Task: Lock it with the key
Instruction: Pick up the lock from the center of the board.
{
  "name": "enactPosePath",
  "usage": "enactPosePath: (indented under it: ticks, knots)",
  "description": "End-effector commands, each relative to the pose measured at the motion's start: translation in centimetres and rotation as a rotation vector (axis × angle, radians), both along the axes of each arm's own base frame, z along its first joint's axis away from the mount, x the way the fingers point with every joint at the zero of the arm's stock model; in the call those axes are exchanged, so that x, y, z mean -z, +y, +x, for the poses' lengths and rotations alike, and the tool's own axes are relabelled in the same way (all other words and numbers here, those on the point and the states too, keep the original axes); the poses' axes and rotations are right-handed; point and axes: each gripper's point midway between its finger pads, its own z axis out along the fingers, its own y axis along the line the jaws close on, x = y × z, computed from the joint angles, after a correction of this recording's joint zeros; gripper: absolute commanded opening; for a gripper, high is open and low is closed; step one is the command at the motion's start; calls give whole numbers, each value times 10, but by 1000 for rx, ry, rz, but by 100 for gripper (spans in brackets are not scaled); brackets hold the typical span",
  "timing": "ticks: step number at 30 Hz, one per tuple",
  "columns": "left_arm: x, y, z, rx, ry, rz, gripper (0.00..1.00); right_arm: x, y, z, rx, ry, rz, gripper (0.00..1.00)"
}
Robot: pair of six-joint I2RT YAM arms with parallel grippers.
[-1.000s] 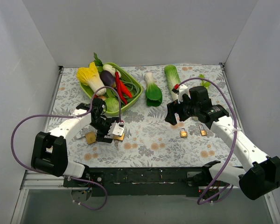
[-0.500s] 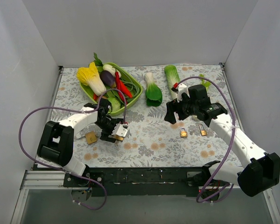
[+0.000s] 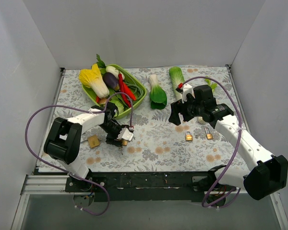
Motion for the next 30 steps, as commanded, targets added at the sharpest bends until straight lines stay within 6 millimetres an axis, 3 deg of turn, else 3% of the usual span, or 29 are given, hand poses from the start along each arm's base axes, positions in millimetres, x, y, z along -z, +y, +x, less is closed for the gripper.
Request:
enactPosePath:
  ticks: [1, 3, 6, 10, 11, 16, 24, 30]
  knots:
    - [-7, -10, 10, -5, -31, -36, 50, -19, 5, 8, 4, -35, 40, 88]
    - [-13, -15, 10, -44, -8, -58, 43, -18, 5, 7, 0, -34, 42, 89]
    - [-25, -26, 13, -85, 15, -100, 21, -16, 7, 6, 15, -10, 60, 89]
    - [-43, -43, 16, -188, 54, -165, 9, -14, 7, 6, 26, 7, 70, 89]
    - [-51, -48, 18, -210, 55, -185, 1, -14, 6, 7, 37, 9, 72, 89]
    - [-95, -78, 33, -367, 139, -320, 0, -13, 4, 7, 89, 48, 98, 91]
    - [-161, -115, 61, -790, 292, -498, 0, -20, 12, 7, 94, 109, 196, 91]
    - [-194, -135, 76, -930, 220, -631, 0, -39, 33, 14, 116, 216, 335, 91]
